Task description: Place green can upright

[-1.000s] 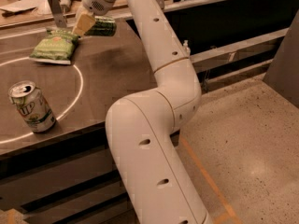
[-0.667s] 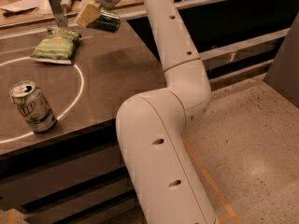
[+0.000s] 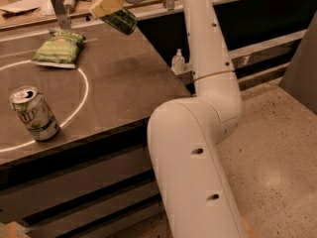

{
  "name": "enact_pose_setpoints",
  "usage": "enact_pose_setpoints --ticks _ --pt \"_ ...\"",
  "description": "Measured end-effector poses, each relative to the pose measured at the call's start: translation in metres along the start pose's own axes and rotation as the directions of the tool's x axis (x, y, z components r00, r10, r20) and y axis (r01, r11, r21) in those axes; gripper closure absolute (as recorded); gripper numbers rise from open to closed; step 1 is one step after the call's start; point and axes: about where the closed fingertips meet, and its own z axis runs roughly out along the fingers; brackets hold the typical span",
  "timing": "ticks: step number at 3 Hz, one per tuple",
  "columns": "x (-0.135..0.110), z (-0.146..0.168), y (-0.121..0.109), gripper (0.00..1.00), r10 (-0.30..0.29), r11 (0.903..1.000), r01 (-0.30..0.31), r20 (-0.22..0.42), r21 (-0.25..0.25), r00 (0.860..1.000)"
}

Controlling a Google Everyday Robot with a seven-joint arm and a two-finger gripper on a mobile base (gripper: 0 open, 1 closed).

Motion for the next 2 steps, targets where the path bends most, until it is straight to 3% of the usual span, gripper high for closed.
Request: enact_pose_setpoints --ticks 1,2 --pt "0.009 -0.0168 -0.0005 1.0 0.077 0.9967 -0.074 0.088 -0.034 0.993" --pt "0.0188 -0.0233 0.0026 1.0 0.104 0.993 -0.094 0.142 -0.071 0.984"
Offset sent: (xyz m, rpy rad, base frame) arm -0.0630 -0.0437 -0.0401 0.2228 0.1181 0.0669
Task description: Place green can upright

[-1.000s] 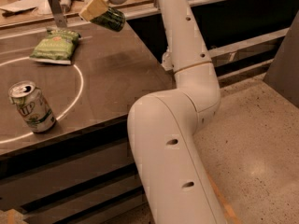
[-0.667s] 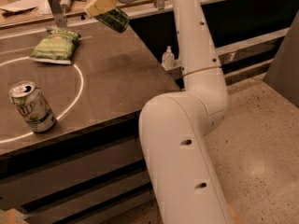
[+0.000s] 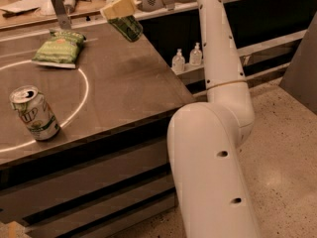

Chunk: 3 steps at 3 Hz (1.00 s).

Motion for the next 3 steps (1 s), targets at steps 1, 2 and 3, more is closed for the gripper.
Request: enact_pose_setpoints --ticks 1,2,3 --pt "0.008 -0.003 0.003 1.0 0.008 0.9998 -0.007 0.036 -0.017 0.999" --pt "0.014 -0.003 0.013 1.0 -0.002 0.9999 0.003 0.055 -0.014 0.999" --pt "0.009 -0.011 0.027 1.0 -0.023 0.9994 0.02 0.104 0.027 0.994"
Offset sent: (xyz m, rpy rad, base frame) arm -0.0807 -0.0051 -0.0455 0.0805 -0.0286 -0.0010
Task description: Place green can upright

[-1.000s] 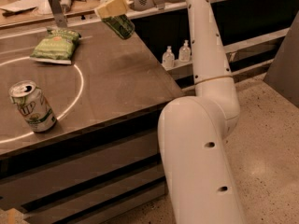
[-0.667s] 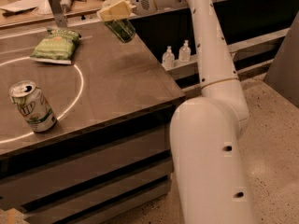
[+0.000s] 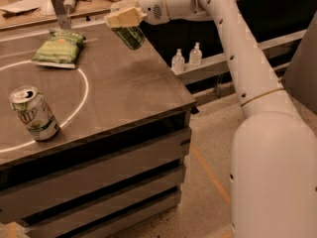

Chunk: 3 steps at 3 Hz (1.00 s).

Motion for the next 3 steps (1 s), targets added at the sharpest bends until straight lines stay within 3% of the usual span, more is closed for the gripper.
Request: enact_pose_setpoints --ticks 1,2,3 --pt "0.017 0.007 0.022 1.0 0.021 0.9998 -0.021 0.023 0.003 1.0" --pt "0.048 0.022 0.046 1.0 0.068 0.9974 -0.068 0.015 -0.026 0.998" --pt "0.048 0.022 0.046 1.0 0.068 0.9974 -0.068 0.015 -0.026 0.998"
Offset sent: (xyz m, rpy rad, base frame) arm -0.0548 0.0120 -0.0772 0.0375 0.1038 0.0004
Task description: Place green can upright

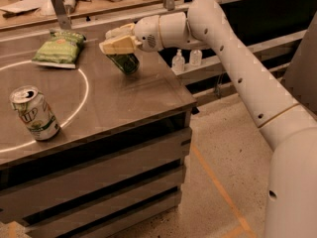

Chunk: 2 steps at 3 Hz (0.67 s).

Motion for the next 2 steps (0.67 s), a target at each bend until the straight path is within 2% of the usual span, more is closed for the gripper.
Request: enact_pose_setpoints --ticks 1,2 --pt "-0.017 -0.004 -0.008 1.0 0.019 0.9997 -0.02 0.088 0.016 0.996" --pt "-0.043 -0.01 -0.014 1.0 0.071 0.9965 -0.079 0.228 0.026 0.971"
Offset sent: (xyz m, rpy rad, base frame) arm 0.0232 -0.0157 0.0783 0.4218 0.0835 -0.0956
